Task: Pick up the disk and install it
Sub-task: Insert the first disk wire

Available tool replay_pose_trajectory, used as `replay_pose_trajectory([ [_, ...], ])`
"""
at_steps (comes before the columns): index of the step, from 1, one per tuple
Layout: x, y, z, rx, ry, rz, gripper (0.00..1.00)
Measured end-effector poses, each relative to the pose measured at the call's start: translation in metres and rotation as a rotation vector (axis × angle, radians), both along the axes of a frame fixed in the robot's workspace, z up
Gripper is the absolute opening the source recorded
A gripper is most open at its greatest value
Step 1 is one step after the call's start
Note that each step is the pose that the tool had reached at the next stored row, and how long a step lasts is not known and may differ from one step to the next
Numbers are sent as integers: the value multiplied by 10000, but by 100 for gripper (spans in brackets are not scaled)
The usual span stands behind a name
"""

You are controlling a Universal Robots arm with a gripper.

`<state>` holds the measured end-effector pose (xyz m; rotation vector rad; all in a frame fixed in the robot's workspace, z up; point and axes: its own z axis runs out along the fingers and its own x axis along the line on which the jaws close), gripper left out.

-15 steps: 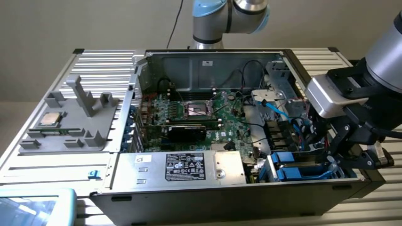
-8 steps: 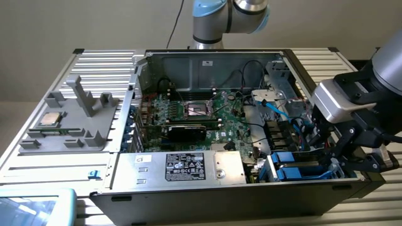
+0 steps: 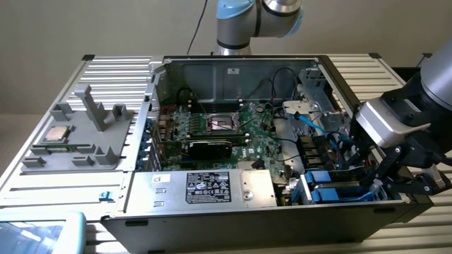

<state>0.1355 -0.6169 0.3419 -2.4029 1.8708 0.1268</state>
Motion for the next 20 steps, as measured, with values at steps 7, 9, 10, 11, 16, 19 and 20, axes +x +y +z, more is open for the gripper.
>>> replay_pose_trajectory([
  [7,4,11,-15,165,3,105,40],
  [9,4,10,-15,219,10,114,40],
  [10,4,10,-16,241,16,129,40],
  [11,4,11,-18,254,20,148,40],
  [16,27,10,-32,273,82,249,40],
  [19,32,10,-40,324,115,295,40],
  [20,36,11,-44,332,123,310,40],
])
